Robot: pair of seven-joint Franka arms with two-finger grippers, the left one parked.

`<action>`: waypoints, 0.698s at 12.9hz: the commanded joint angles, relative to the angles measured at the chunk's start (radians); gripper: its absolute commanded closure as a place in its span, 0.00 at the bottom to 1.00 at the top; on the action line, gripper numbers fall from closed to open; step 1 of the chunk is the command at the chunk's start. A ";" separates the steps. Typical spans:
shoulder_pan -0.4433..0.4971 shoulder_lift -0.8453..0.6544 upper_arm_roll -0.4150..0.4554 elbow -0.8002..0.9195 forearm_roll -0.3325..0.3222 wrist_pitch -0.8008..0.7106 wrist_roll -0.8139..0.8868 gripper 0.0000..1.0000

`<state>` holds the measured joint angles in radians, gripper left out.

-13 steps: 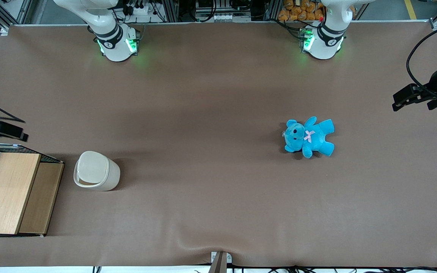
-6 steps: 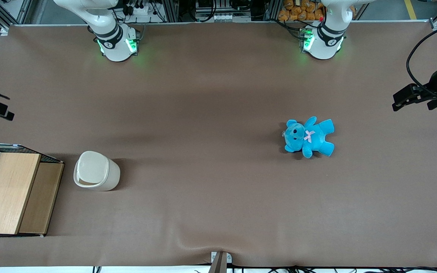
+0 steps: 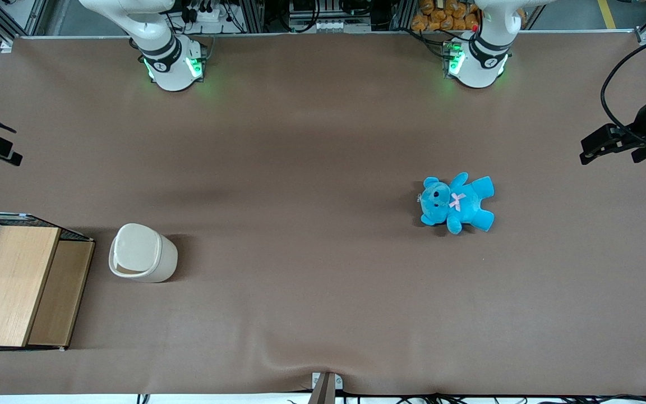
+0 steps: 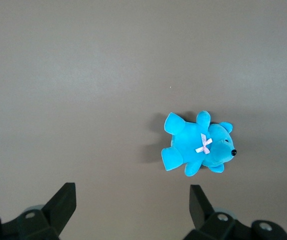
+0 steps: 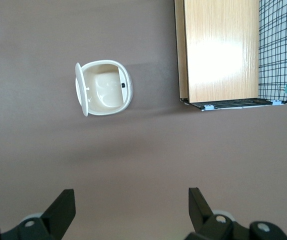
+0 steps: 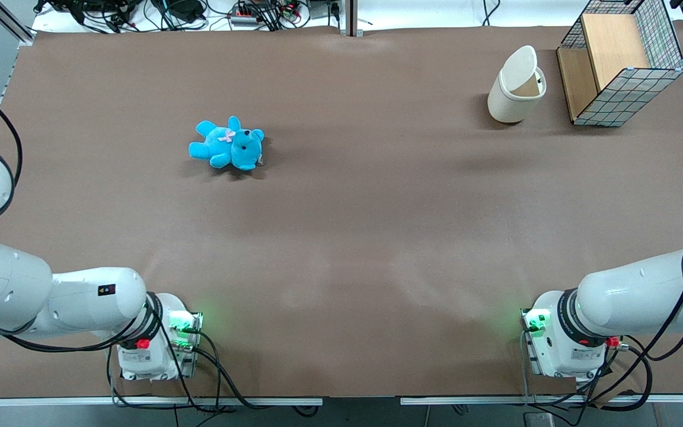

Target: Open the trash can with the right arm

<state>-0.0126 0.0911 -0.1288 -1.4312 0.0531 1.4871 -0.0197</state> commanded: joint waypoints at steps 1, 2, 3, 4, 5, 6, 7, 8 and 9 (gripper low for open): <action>-0.010 -0.017 0.011 -0.021 -0.021 0.015 0.000 0.00; -0.007 -0.016 0.011 -0.020 -0.021 0.015 0.000 0.00; -0.006 -0.014 0.011 -0.018 -0.022 0.015 0.000 0.00; -0.006 -0.014 0.011 -0.018 -0.021 0.015 0.000 0.00; -0.006 -0.016 0.011 -0.018 -0.022 0.015 0.000 0.00; -0.006 -0.014 0.011 -0.018 -0.036 0.018 -0.014 0.00; -0.006 -0.014 0.012 -0.018 -0.061 0.036 -0.049 0.00; -0.006 -0.016 0.012 -0.021 -0.061 0.041 -0.062 0.00; -0.004 -0.016 0.012 -0.021 -0.061 0.038 -0.057 0.00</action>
<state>-0.0126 0.0911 -0.1267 -1.4345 0.0157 1.5143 -0.0599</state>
